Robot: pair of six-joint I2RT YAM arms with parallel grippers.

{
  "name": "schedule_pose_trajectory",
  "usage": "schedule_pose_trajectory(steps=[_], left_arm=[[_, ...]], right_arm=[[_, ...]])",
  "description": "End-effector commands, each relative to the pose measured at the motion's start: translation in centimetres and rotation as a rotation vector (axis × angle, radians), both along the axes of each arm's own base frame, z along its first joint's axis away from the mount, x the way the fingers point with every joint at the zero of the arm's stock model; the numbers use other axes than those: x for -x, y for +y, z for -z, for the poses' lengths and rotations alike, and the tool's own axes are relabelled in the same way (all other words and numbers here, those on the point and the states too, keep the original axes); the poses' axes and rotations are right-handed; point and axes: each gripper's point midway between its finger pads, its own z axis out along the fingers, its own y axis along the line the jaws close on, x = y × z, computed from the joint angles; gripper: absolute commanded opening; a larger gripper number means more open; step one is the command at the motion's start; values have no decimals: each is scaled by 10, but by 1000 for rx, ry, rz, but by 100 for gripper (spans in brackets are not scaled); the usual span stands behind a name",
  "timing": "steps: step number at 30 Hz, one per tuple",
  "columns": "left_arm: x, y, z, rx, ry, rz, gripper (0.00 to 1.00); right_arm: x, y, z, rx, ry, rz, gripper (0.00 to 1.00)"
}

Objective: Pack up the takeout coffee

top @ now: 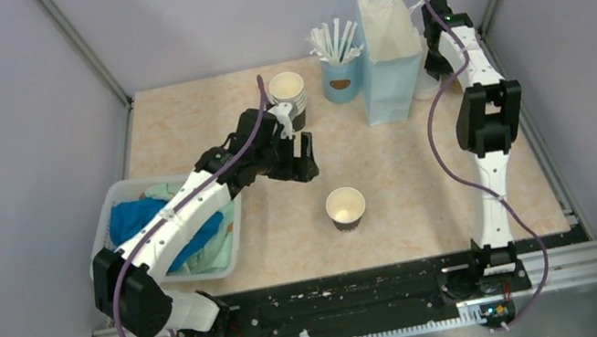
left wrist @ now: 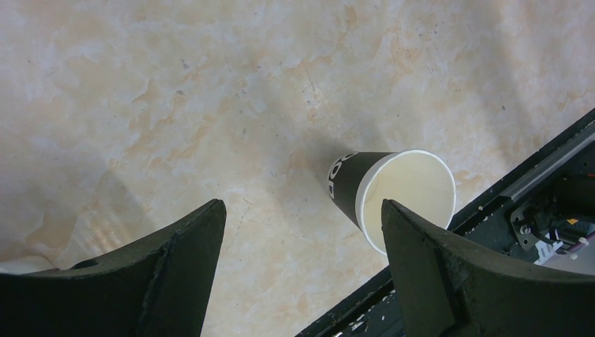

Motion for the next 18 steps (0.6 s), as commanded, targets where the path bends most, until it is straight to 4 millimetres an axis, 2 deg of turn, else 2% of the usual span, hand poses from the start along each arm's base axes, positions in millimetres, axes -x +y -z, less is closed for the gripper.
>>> schedule_pose_trajectory(steps=[1,10,18], left_arm=[[-5,-4,-15,32,-39,12,87],[-5,-2,-15,30,-37,14,87],[-6,0,-16,30,-40,11,87]], right_arm=[[-12,2,-9,-6,-41,-18,10],[-15,4,-3,-18,-34,-17,7],[-18,5,-7,-26,-52,-15,0]])
